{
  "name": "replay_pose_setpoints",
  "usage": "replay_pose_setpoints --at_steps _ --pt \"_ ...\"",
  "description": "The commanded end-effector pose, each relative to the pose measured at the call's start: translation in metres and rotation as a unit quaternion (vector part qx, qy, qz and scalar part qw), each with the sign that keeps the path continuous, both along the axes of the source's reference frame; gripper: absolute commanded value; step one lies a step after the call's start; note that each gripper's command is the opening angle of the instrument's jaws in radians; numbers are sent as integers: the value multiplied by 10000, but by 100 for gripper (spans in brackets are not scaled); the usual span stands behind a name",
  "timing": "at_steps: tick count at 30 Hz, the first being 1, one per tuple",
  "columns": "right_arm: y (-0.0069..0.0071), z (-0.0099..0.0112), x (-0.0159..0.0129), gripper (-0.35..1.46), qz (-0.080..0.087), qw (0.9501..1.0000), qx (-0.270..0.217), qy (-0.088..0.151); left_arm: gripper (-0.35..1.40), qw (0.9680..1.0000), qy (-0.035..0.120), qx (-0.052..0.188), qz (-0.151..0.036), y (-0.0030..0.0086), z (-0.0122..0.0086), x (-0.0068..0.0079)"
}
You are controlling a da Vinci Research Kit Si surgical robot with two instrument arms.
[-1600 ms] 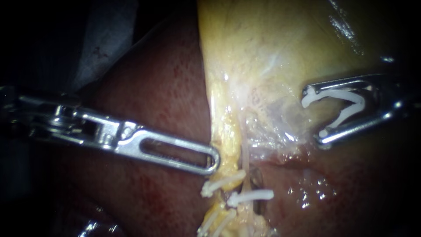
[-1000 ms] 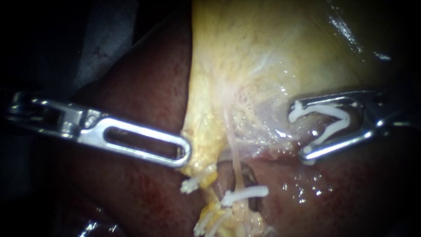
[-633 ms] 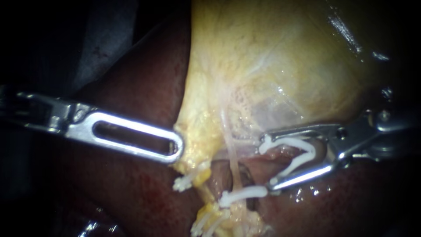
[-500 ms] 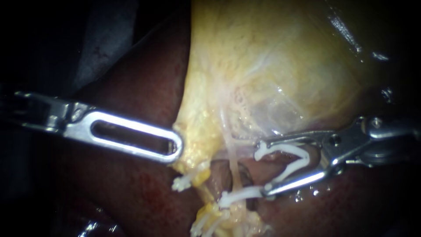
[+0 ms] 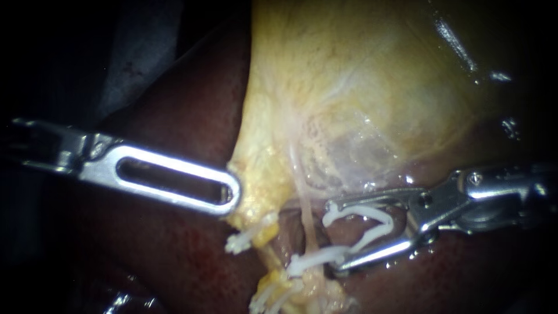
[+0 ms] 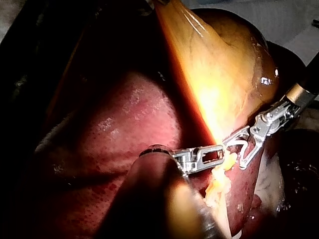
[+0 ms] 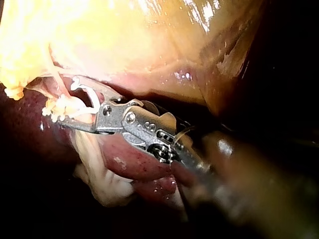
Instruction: Clipping second clip right tube
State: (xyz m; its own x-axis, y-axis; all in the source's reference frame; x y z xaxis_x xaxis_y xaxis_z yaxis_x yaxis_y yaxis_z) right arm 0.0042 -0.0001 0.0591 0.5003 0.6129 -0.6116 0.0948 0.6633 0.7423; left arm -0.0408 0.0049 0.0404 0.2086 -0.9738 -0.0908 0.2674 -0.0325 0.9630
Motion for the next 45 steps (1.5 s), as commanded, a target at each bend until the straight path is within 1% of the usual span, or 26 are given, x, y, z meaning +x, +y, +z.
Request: replay_pose_setpoints --at_steps 1,3,9,16,21,25,28,31,32,34,40,45 --pt "-2 1 2 56 -13 10000 19 3 -35 10000 -4 -4 -4 0 0 0" --pt "-6 5 6 56 -42 10000 16 11 -35 10000 -4 -4 -4 0 0 0" --pt "-13 15 22 56 -38 10000 3 -6 -35 10000 -11 -31 3 0 -1 0" --pt "-11 17 33 55 -31 10000 8 -14 -35 10000 -9 -30 0 -1 -2 -1" --pt "-9 19 39 53 -5 9999 91 -53 -35 10000 -9 -30 0 0 -2 -1" --pt "-9 19 42 50 30 9996 251 -120 -35 10000 -9 -30 -1 -1 -2 -1" --pt "-9 19 41 40 148 9976 607 -287 -35 10000 -9 -30 -1 -1 -2 -1" --pt "-8 19 38 21 274 9936 989 -466 -35 10000 -9 -30 -1 -1 -2 -1" --pt "-8 20 37 5 287 9930 1040 -488 -35 10000 -9 -30 -1 -1 -2 -1" --pt "-6 20 34 -7 292 9926 1069 -498 -35 10000 -9 -30 -1 -1 -2 -1" --pt "-1 24 28 -24 280 9926 1078 -477 -35 10000 -9 -30 -1 -1 -2 -1" --pt "-1 24 28 -28 284 9923 1103 -488 -35 10000 -9 -30 -1 -1 -2 -1"
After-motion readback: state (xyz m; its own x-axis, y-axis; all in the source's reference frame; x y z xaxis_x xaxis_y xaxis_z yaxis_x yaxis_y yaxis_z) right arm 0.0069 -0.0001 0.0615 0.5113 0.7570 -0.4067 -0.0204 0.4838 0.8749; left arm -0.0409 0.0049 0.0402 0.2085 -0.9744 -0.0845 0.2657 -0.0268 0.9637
